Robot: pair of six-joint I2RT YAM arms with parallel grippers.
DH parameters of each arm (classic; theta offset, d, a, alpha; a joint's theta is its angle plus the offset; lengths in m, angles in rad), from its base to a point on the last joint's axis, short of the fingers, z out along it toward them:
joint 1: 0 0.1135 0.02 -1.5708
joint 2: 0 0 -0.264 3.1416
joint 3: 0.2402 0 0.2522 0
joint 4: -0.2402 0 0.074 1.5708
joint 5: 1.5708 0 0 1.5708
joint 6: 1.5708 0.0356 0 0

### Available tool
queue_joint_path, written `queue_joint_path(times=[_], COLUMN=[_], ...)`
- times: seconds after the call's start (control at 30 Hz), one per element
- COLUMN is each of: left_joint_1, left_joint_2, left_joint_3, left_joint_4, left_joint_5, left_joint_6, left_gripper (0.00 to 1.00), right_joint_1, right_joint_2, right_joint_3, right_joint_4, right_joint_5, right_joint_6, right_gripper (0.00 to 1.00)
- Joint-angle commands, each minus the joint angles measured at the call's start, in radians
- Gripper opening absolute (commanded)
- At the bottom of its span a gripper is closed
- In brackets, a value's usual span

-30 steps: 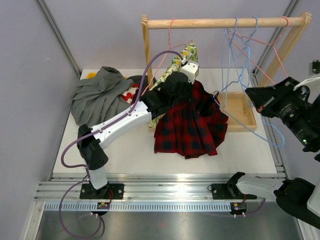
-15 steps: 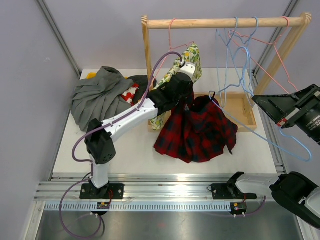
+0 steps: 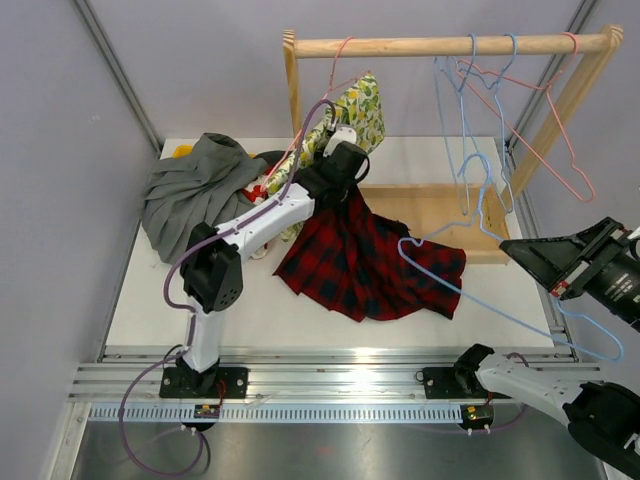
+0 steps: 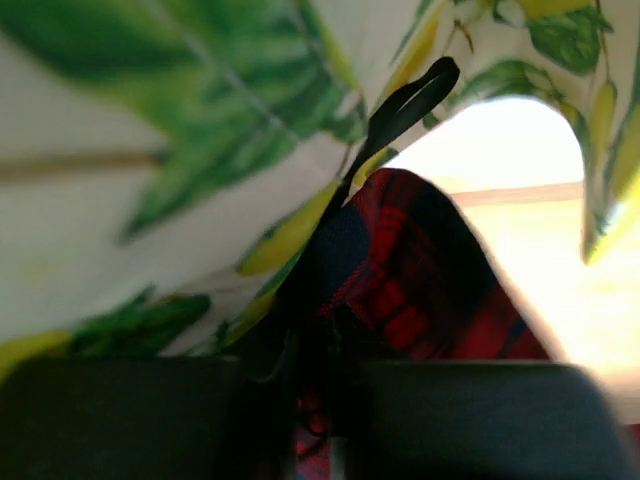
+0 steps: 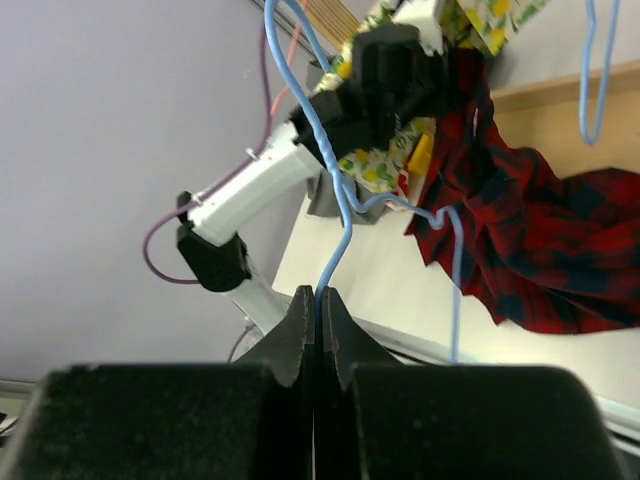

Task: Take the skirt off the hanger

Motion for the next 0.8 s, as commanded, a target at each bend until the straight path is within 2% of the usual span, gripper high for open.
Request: queue_joint_path(times=[0.0,0.03,0.07,0.1,0.17,0.23,0.4,0.5,0.57,0.63,0.77], left_joint_1=[0.014,0.0,-0.014,-0.034,-0.051,-0.066,-0.09,-0.126,-0.159,-0.213,-0.279], left_joint_2=[-0.123,-0.239,-0.298,-0.364,-0.493,-0.56,-0.631,-0.627,-0.616,-0.584,-0.495], left_joint_3=[0.005,-0.126,-0.194,-0.274,-0.398,-0.436,-0.487,-0.517,-0.543,-0.579,-0.62], left_joint_4=[0.016,0.121,0.192,0.32,0.387,0.404,0.375,0.369,0.376,0.387,0.409], left_joint_5=[0.135,0.196,0.246,0.378,0.469,0.569,0.716,0.768,0.766,0.701,0.618], left_joint_6=[-0.05,-0.038,-0.027,-0.011,0.01,0.02,0.023,0.025,0.022,0.011,-0.032], left_gripper=[0.33,0.73,0.88,0.99,0.99,0.99,0.99,0.99,0.99,0.99,0.99], right_joint_1=[0.004,0.004,0.004,0.004,0.002,0.004,0.004,0.004,0.004,0.002,0.004], right_joint_2=[-0.03,-0.025,-0.018,0.005,0.036,0.087,0.177,0.197,0.203,0.225,0.294], right_joint_3=[-0.091,-0.093,-0.085,-0.056,-0.021,0.039,0.126,0.105,0.085,0.086,0.157], right_joint_4=[-0.23,-0.23,-0.23,-0.231,-0.228,-0.227,-0.222,-0.193,-0.15,-0.116,-0.075], right_joint_5=[0.024,0.035,0.047,0.066,0.081,0.089,0.109,0.142,0.161,0.193,0.28], right_joint_6=[0.019,0.004,-0.007,-0.017,-0.053,-0.085,-0.129,-0.157,-0.178,-0.206,-0.264], right_gripper=[0.0,0.0,0.0,0.0,0.0,0.0,0.0,0.0,0.0,0.0,0.0])
